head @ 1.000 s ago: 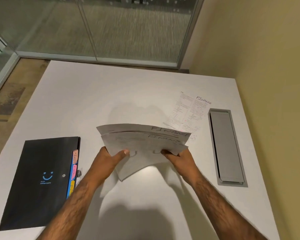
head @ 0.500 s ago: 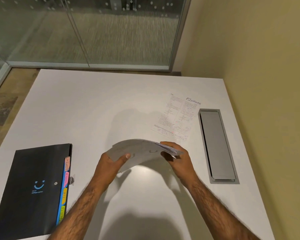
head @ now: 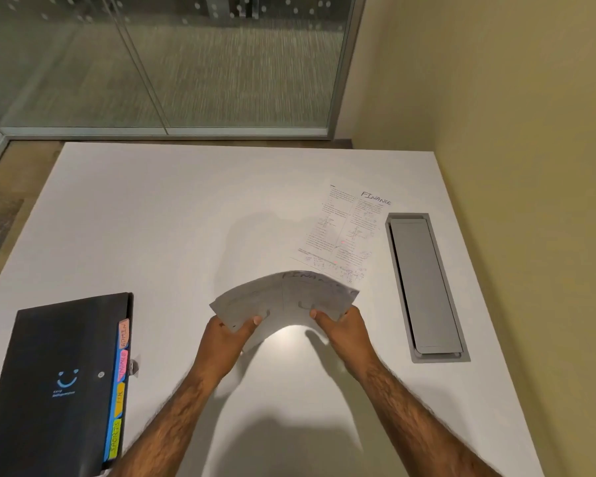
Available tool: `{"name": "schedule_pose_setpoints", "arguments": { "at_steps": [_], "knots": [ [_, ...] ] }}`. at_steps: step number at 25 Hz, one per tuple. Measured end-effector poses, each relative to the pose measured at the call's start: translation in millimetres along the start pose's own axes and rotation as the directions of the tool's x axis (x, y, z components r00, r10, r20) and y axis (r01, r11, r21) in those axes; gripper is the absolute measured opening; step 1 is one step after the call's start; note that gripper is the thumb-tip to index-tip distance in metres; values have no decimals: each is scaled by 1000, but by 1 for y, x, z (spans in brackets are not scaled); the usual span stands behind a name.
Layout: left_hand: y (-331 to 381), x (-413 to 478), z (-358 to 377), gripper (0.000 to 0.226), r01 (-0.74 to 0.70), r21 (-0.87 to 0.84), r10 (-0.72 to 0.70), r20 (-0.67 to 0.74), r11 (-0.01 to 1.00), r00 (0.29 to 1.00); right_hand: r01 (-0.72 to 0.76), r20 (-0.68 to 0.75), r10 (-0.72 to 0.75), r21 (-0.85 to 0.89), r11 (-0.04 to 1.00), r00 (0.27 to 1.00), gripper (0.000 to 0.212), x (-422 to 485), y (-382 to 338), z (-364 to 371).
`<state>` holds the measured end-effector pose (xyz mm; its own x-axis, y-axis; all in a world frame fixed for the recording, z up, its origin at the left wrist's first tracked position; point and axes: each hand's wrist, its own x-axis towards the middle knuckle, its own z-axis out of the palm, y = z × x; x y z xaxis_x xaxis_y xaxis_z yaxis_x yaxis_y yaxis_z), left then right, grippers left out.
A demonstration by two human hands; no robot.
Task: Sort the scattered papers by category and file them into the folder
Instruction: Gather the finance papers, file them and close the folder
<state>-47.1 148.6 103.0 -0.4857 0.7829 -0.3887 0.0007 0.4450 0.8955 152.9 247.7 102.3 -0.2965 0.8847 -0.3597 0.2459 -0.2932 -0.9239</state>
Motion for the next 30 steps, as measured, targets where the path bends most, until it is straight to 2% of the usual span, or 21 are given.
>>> {"name": "schedule_pose_setpoints", "arguments": {
  "at_steps": [3,6,8,9,11,12,13,17,20,23,27,30],
  "knots": [
    [10,24,15,8,-61,115,61,5,991,998,-96,-116,104,71,993,988,10,6,4,-4],
    [24,54,47,24,-144,124,150,-39,982,988,-132,-207,159,137,982,965,8,2,9,-30],
    [13,82,77,28,-151,298,148,33,942,988,-138,-300,199,214,967,933,12,-5,17,-61],
    [2,96,89,38,-199,469,155,130,860,979,-133,-361,214,237,962,908,14,-10,23,-79],
    [-20,125,110,60,-314,764,94,318,564,943,-128,-482,224,223,966,847,18,-21,35,-114],
    [-26,136,120,66,-357,831,64,366,427,928,-134,-528,233,219,966,817,20,-28,42,-131],
    [-28,142,128,70,-388,853,25,405,349,914,-147,-558,250,224,963,791,22,-36,49,-147],
    [-31,142,147,80,-460,861,-44,480,215,876,-194,-622,305,243,951,721,15,-60,66,-190],
    [-39,126,130,66,-473,861,-39,487,187,872,-181,-633,328,288,940,701,10,-66,70,-201],
    [-61,80,104,40,-534,832,109,523,147,845,-170,-625,348,328,929,699,12,-71,77,-203],
    [-107,-2,56,24,-573,794,295,508,204,809,-172,-605,352,336,926,714,18,-71,83,-200],
    [-121,-35,50,26,-495,831,265,432,255,862,-188,-581,352,323,927,734,22,-69,83,-196]
  ]
}}
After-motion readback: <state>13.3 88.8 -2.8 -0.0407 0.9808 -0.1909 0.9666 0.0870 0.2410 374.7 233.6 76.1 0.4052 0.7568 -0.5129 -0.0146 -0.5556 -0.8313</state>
